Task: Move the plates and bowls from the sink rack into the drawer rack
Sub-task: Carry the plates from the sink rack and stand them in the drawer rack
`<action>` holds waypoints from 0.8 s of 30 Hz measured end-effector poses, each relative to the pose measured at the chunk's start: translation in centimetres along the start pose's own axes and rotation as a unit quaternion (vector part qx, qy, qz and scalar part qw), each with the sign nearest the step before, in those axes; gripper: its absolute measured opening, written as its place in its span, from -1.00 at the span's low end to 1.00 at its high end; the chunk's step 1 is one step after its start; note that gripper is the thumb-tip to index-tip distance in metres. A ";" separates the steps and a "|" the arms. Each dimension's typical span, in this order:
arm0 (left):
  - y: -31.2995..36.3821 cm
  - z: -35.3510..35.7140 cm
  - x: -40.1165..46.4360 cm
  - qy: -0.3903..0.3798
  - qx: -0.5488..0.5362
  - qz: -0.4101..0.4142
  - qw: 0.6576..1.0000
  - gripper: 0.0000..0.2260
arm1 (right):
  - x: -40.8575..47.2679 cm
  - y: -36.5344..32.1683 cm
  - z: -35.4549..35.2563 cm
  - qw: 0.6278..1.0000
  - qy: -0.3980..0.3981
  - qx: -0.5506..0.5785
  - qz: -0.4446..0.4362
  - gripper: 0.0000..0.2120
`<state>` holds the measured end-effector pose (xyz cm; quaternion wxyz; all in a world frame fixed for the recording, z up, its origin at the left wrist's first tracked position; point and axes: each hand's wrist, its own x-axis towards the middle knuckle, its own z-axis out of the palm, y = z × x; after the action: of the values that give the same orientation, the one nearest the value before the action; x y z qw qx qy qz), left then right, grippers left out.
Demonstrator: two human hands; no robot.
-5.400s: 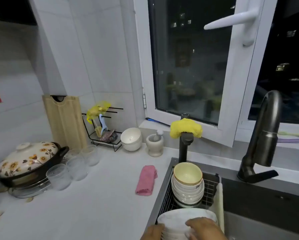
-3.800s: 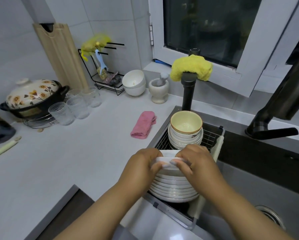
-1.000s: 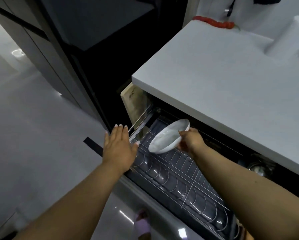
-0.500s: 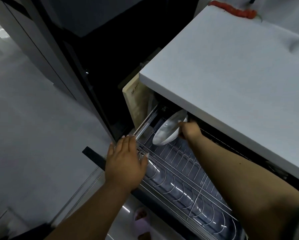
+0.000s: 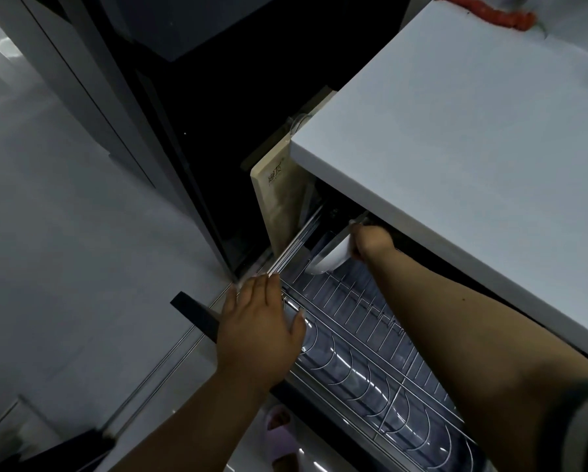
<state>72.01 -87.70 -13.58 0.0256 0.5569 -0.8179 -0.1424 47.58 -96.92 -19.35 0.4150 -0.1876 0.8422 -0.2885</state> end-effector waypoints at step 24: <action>-0.2 0.0 -0.5 0.019 -0.022 0.006 1.000 -0.50 | -4.9 -0.3 1.8 0.992 0.033 -0.106 -0.054 -0.42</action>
<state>72.34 -87.27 -13.56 0.0541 0.5536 -0.8175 -0.1492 51.97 -94.98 -17.18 0.3486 -0.2656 0.8701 -0.2257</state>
